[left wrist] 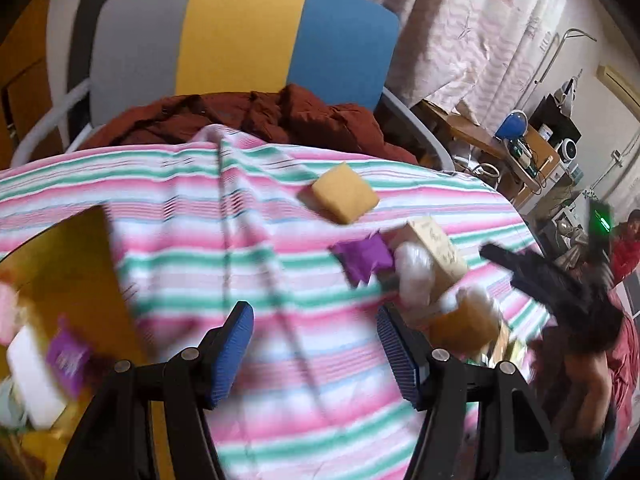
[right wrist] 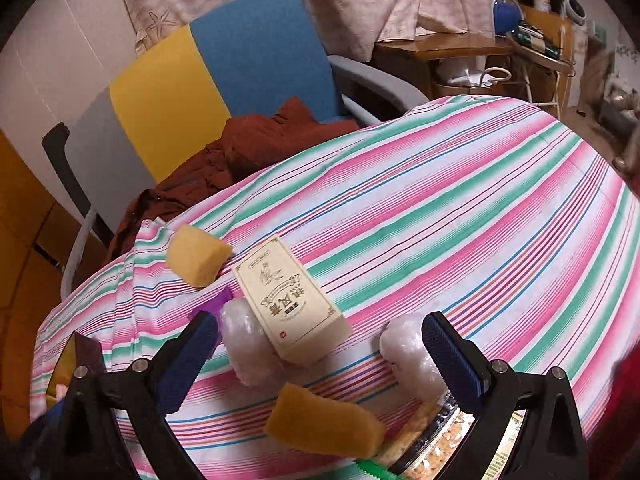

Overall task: Organize objects
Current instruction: 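Grasp the yellow sponge with the left tool while the right tool reaches out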

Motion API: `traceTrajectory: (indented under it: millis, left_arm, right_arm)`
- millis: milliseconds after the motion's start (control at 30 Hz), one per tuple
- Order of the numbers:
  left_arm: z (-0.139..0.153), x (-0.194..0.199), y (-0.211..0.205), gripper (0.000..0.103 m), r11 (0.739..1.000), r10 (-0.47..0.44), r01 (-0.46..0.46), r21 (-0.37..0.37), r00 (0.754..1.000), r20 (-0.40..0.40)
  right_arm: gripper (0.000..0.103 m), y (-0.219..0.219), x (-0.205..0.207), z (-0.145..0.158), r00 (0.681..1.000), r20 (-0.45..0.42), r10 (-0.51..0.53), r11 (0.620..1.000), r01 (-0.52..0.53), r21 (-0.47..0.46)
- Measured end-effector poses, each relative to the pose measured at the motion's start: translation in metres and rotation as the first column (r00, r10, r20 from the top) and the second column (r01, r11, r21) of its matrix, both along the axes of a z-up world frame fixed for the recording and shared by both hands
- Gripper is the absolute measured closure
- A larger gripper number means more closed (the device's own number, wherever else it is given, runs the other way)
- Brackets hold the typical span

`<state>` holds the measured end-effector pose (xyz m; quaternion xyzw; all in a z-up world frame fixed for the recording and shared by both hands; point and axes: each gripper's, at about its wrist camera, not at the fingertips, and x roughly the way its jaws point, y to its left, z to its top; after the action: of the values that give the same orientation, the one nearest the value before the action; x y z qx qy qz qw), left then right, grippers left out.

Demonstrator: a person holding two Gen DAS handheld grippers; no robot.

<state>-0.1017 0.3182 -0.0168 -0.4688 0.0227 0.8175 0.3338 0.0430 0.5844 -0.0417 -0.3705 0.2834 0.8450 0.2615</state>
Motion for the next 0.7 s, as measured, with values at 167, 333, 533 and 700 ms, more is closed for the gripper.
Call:
traceTrajectory:
  millis: [167, 333, 533, 700]
  left_arm:
    - [-0.014, -0.042, 0.045, 0.02, 0.999, 0.031, -0.034, 0.033, 0.996, 0.083]
    - [-0.039, -0.082, 0.089, 0.017, 0.994, 0.094, -0.104, 0.045, 0.977, 0.19]
    - [-0.056, -0.121, 0.124, 0.015, 0.977, 0.168, -0.194, 0.085, 0.955, 0.243]
    - [-0.077, -0.138, 0.143, 0.02, 0.972, 0.227, -0.236, -0.002, 0.93, 0.289]
  right_arm:
    - [0.0, -0.001, 0.007, 0.007, 0.999, -0.036, 0.009, 1.0, -0.01, -0.017]
    - [0.0, 0.002, 0.009, 0.007, 0.998, -0.057, 0.01, 0.999, -0.013, -0.052]
    - [0.0, 0.004, 0.007, 0.0, 0.997, -0.062, 0.044, 0.99, -0.052, -0.13]
    - [0.0, 0.004, 0.009, -0.001, 0.995, -0.081, 0.055, 0.984, -0.068, -0.164]
